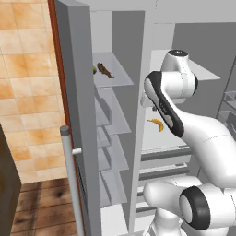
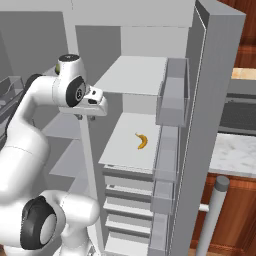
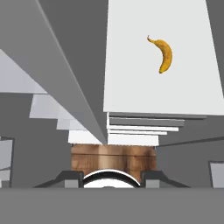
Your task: Pick up the frozen fish from the freezer, place it on any shelf in the fridge, and close the fridge and freezer doors when done.
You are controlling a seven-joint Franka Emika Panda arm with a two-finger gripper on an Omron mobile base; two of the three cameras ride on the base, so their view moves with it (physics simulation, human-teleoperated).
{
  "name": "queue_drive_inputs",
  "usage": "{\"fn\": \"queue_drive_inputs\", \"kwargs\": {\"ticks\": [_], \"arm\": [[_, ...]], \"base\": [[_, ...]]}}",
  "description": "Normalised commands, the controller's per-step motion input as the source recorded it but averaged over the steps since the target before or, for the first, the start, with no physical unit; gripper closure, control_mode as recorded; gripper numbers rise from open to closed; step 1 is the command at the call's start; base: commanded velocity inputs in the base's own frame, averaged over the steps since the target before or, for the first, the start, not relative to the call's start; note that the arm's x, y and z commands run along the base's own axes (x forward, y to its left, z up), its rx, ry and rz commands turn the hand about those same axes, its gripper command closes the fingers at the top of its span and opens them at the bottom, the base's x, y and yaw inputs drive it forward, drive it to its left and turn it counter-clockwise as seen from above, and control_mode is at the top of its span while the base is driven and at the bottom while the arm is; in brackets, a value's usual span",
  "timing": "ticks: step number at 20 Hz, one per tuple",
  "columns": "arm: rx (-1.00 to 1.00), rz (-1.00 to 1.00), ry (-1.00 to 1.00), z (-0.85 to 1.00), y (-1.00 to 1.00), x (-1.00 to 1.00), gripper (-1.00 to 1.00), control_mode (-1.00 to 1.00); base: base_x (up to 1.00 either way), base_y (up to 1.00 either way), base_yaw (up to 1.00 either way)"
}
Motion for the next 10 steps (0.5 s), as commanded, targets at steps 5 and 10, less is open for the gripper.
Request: {"fn": "queue_drive_inputs", "kwargs": {"ticks": [5,10], "arm": [[0.0,0.0,0.0,0.0,0.0,-0.11,-1.0,-1.0],[0.0,0.0,0.0,0.0,0.0,-0.18,-1.0,-1.0]], "base": [[0.0,0.0,0.0],[0.0,0.0,0.0]]}}
